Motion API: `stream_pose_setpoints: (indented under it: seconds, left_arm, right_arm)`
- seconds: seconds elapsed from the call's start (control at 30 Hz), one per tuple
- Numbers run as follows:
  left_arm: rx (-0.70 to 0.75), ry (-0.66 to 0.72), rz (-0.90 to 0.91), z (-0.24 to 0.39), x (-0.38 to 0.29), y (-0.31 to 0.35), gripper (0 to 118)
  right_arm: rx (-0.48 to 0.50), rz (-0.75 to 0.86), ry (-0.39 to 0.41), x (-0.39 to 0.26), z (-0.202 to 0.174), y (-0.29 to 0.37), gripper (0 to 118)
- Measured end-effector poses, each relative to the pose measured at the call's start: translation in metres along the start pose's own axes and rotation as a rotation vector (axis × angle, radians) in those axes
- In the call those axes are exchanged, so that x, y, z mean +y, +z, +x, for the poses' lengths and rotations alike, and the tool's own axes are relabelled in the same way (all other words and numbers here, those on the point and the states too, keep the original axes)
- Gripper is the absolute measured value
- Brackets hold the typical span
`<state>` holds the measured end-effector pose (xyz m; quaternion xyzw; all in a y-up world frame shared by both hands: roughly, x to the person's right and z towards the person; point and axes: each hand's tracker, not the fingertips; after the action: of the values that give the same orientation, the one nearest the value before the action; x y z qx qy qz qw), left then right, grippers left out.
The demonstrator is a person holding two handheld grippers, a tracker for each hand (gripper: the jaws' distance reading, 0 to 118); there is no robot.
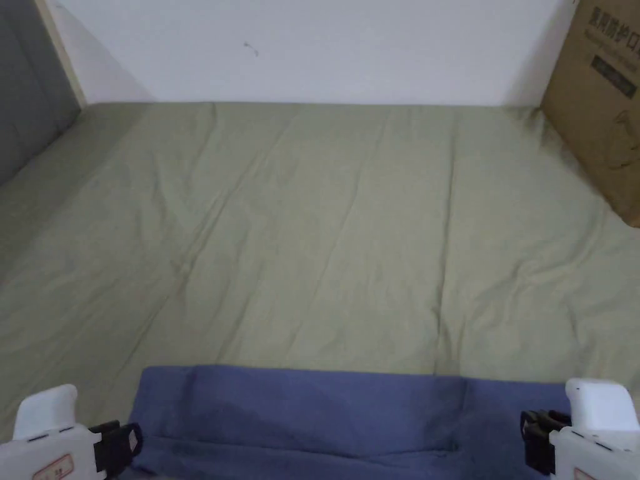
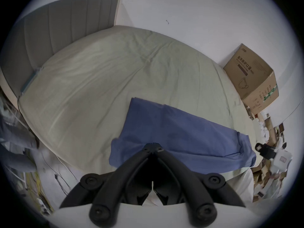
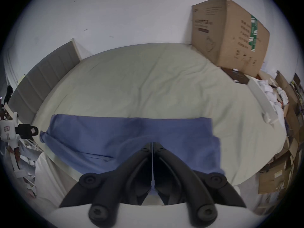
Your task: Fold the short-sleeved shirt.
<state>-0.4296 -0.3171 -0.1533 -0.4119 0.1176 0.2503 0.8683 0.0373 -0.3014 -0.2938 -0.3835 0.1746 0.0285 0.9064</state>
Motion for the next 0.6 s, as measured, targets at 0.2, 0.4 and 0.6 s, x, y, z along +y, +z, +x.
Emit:
stream_pose_setpoints:
  seconds: [0.2,0.4,0.6]
  left_arm:
    - [0.006,0.118,0.046,-0.03,0.001,0.012,0]
    - [-0.098,0.204,0.019,-0.055,0.005,0.007,76]
    - [-0.184,0.307,-0.076,-0.073,-0.001,-0.037,106]
  right_arm:
    - [0.053,-0.005,0.028,-0.001,0.01,0.009,1]
    - [0.071,-0.075,0.047,0.014,-0.026,-0.033,1]
    - [0.125,-0.103,0.123,0.008,-0.035,-0.043,1]
